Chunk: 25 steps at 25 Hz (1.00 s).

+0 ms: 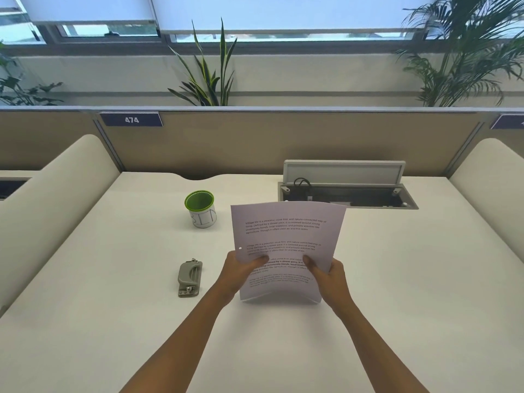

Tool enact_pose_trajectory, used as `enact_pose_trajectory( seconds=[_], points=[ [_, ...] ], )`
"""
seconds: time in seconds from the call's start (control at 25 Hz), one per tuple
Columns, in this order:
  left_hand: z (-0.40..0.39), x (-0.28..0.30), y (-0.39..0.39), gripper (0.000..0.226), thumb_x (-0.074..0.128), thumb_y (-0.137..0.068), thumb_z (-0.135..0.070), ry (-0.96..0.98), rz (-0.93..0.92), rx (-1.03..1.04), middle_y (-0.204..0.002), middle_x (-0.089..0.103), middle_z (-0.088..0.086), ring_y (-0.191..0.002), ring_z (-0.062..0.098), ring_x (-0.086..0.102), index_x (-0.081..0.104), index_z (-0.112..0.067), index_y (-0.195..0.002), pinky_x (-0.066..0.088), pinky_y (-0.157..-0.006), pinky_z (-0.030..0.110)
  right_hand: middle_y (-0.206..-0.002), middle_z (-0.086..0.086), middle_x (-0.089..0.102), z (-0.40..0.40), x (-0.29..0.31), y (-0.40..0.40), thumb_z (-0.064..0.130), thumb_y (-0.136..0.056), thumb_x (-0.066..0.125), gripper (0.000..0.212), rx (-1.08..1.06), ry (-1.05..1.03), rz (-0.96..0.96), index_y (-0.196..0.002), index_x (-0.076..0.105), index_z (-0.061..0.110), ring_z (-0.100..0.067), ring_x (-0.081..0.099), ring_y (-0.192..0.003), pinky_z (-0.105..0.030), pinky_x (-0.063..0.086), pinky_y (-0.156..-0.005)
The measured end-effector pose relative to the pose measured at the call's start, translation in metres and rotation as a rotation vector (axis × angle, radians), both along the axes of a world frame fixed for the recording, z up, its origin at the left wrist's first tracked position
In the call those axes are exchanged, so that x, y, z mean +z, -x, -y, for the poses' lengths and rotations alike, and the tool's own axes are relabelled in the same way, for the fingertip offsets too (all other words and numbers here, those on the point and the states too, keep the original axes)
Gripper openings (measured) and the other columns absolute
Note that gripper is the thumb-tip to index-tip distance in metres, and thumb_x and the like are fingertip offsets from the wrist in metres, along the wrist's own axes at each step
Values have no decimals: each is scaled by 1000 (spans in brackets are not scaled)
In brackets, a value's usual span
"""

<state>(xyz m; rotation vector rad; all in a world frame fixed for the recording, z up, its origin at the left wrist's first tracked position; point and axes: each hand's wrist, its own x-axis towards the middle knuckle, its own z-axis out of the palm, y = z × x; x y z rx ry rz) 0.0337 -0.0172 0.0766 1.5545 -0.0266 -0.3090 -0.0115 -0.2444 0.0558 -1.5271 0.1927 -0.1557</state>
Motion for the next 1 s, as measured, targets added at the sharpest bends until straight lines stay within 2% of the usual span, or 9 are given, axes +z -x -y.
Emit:
enact_pose_trajectory(
  seconds=[0.12, 0.32, 0.44, 0.6, 0.72, 0.88, 1.0],
  points=[
    [4, -6, 4, 38, 82, -76, -23, 11, -25, 8, -108, 79, -5, -100, 15, 74, 73, -25, -113, 56, -85, 32, -99, 7, 82, -2, -7, 4, 21, -95, 69, 12, 13, 13, -3, -102, 77, 27, -10, 77, -91, -21, 61, -75],
    [4, -12, 3, 41, 82, -71, -29, 6, -69, 9, -108, 79, -2, -103, 21, 73, 74, -23, -111, 57, -91, 37, -103, 7, 81, 3, -15, 4, 26, -96, 69, 12, 32, 21, -38, -104, 77, 28, -11, 76, -97, -20, 61, -79],
    [5, -21, 7, 34, 83, -78, -21, -12, -108, 28, -108, 79, -3, -103, 20, 73, 74, -22, -111, 56, -90, 35, -106, 8, 81, 2, -19, 5, 25, -96, 68, 15, 41, 27, -57, -109, 76, 25, -10, 76, -101, -19, 59, -81],
    [8, -15, 0, 24, 82, -80, -19, -43, -126, 18, -102, 80, -4, -94, 16, 76, 76, -24, -103, 59, -75, 26, -103, 7, 81, 9, -16, 0, 26, -95, 69, 12, 38, 21, -97, -105, 76, 26, -14, 77, -97, -24, 62, -76],
    [14, -9, -8, 23, 83, -80, -23, -85, -145, -36, -98, 81, -5, -87, 14, 78, 76, -21, -103, 59, -65, 20, -106, 2, 81, 20, -18, -2, 31, -99, 62, 18, 42, 53, -136, -109, 74, 21, -18, 77, -99, -36, 63, -83],
    [31, -13, -13, 20, 80, -83, -17, -170, -171, -103, -97, 81, -3, -89, 16, 78, 76, -19, -102, 60, -70, 24, -120, 2, 74, 39, -22, -2, 32, -105, 52, 27, 9, 95, -163, -123, 66, 19, -18, 71, -111, -40, 56, -97],
    [47, -18, -14, 23, 79, -83, -12, -191, -201, -142, -99, 81, -1, -90, 17, 77, 75, -17, -105, 60, -75, 26, -114, -12, 74, 61, -28, -3, 22, -103, 57, 19, -64, 121, -217, -111, 67, 9, -36, 68, -110, -53, 53, -99]
  ],
)
